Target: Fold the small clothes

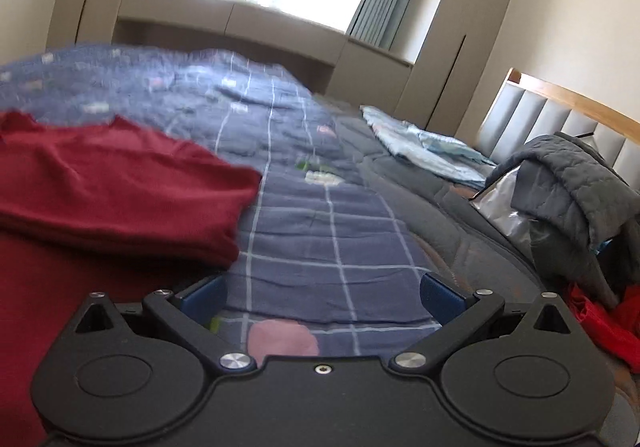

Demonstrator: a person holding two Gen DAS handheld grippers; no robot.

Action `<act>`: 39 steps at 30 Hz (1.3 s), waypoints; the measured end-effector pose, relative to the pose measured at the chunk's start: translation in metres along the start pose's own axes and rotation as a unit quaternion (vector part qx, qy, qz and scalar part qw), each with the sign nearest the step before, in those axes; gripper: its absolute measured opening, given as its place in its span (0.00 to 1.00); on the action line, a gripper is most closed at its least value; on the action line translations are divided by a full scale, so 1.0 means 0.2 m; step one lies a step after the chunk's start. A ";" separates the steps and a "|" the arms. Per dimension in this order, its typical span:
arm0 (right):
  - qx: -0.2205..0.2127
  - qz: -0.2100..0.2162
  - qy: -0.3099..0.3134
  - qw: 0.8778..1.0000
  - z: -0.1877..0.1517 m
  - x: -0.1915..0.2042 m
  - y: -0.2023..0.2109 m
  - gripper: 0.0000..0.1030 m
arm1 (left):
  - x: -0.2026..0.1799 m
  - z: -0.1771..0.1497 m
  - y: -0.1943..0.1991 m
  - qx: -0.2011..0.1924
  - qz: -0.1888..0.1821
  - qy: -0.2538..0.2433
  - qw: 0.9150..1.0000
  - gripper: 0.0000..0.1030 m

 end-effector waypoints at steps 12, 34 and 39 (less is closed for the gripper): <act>0.015 0.033 0.048 0.998 0.12 0.14 -0.19 0.99 | 0.31 -0.06 0.33 0.001 0.031 0.051 0.998 1.00; -0.023 0.245 0.036 0.969 0.15 0.59 0.55 0.99 | 1.29 -0.53 0.47 0.009 0.164 0.269 0.949 1.00; -0.019 0.249 0.075 0.966 0.06 0.77 0.59 0.99 | 1.43 -0.60 0.41 0.013 0.134 0.347 0.928 1.00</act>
Point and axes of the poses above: each gripper's, at about its wrist camera, not at the fingertips, and y roughly against the way its jaws point, x to its left, z to its top, the point moved 2 cm from there along -y, roughly the way its jaws point, and after that the axes turned 10 degrees about z, right-handed, at the moved point
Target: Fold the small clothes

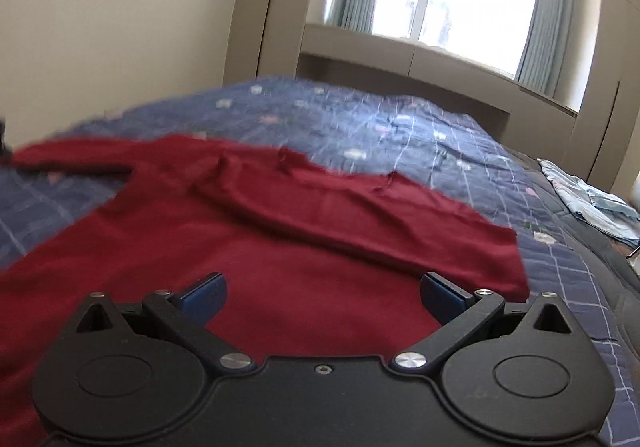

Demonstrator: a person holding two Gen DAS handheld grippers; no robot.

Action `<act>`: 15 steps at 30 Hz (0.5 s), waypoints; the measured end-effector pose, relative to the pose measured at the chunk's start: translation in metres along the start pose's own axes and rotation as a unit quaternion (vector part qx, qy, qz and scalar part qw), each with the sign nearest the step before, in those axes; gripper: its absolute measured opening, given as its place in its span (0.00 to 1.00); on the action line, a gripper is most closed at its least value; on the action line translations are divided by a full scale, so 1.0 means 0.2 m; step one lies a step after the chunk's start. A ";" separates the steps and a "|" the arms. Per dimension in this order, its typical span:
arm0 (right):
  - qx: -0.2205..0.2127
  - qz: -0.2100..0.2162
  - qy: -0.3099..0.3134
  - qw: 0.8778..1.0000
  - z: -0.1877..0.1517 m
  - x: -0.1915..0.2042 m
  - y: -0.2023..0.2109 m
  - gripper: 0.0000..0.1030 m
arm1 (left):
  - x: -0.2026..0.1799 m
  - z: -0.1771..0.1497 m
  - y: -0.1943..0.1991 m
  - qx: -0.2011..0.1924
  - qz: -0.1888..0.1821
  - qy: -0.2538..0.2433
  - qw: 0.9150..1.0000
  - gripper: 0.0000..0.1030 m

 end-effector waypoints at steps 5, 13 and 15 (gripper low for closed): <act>0.009 -0.010 -0.009 1.000 -0.04 0.03 -0.04 0.99 | 0.08 0.07 -0.09 -0.019 0.011 0.061 0.998 1.00; 0.024 -0.041 -0.002 0.999 -0.10 0.03 -0.09 0.99 | 0.14 0.20 -0.25 -0.033 0.061 0.108 0.992 0.96; 0.025 -0.043 0.001 0.999 -0.10 0.03 -0.10 0.99 | 0.16 0.22 -0.26 -0.036 0.063 0.120 0.990 0.94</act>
Point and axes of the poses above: each gripper's, at about its wrist camera, not at the fingertips, and y roughly against the way its jaws point, x to its left, z to its top, the point moved 2 cm from there along -y, roughly the way its jaws point, and after that the axes turned 10 degrees about z, right-handed, at the moved point
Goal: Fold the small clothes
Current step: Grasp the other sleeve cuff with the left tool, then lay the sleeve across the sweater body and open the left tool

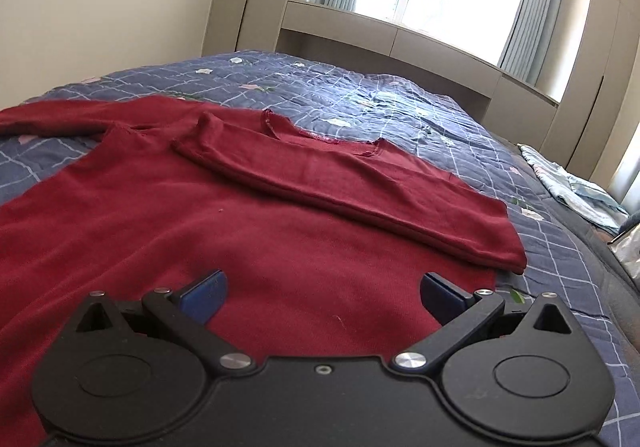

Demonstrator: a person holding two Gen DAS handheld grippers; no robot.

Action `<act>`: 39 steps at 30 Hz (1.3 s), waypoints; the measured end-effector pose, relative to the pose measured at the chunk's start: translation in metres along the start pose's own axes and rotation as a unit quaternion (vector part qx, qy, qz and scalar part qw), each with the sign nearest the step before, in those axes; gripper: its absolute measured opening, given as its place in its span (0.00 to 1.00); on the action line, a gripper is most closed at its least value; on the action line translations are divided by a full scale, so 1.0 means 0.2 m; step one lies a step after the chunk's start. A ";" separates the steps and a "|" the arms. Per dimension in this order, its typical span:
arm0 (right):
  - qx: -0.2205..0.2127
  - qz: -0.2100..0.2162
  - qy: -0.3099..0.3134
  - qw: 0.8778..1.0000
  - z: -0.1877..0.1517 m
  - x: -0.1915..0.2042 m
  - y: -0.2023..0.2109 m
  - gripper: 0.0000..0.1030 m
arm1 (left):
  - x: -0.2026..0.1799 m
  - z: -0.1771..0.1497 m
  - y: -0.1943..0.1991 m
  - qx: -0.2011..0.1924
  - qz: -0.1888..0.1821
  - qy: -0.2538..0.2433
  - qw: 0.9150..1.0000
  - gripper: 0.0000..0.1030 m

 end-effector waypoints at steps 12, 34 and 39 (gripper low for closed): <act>0.003 0.014 -0.023 1.000 -0.01 -0.03 -0.02 0.99 | 0.02 0.07 -0.05 -0.011 0.053 0.032 0.998 0.32; -0.004 0.058 -0.087 0.995 -0.05 -0.11 -0.03 0.99 | -0.96 -0.04 0.87 -0.184 -0.236 -0.213 0.930 0.03; -0.005 0.061 -0.096 0.994 -0.05 -0.12 -0.02 1.00 | -1.28 -0.28 1.10 -0.175 -0.321 -0.281 0.888 0.03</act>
Point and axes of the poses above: each gripper's, at about its wrist camera, not at the fingertips, and y roughly against the way its jaws point, x to its left, z to its top, the point moved 2 cm from there along -y, roughly the way its jaws point, and after that the axes turned 10 degrees about z, right-handed, at the moved point
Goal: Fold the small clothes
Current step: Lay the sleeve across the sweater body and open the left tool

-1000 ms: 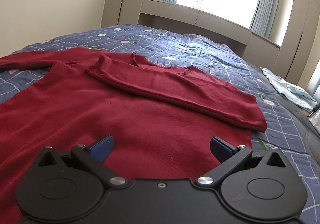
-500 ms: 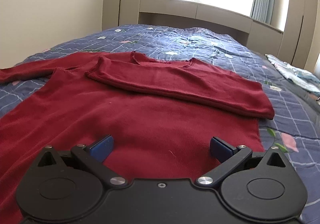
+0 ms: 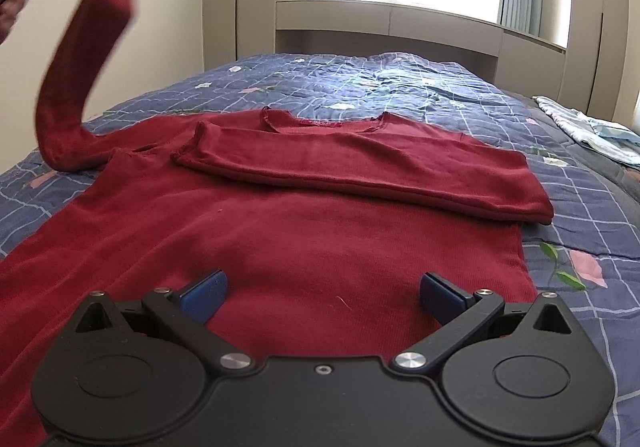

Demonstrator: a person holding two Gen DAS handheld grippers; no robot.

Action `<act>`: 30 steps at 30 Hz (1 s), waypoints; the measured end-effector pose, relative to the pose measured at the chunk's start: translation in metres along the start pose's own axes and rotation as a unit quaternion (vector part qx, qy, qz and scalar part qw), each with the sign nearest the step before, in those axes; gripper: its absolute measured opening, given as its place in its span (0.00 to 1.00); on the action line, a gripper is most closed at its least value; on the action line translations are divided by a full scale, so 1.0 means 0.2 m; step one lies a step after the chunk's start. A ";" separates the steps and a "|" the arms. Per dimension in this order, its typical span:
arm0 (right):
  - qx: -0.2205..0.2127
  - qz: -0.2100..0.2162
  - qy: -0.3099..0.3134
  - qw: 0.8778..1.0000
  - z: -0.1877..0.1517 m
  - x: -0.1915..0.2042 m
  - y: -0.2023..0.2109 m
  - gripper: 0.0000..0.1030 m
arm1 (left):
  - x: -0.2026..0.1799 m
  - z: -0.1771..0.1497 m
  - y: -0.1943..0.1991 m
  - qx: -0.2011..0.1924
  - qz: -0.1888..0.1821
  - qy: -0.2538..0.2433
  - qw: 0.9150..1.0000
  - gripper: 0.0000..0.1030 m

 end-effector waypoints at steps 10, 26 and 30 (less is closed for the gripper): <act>-0.013 -0.007 -0.062 0.998 -0.02 -0.08 0.04 1.00 | -0.68 -0.36 -0.08 0.075 -0.138 -0.080 0.984 0.03; -0.025 -0.004 -0.115 0.993 -0.04 -0.14 0.08 1.00 | -0.80 -0.69 -0.10 0.188 -0.165 -0.097 0.963 0.08; -0.025 -0.006 -0.125 0.992 -0.05 -0.15 0.09 1.00 | -0.79 -0.66 -0.09 0.194 -0.161 -0.084 0.964 0.55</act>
Point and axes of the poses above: each gripper's, at about its wrist camera, not at the fingertips, and y roughly against the way its jaws point, x to its left, z to its top, the point moved 2 cm from there along -y, roughly the way its jaws point, and after that the axes turned 10 degrees about z, right-handed, at the moved point
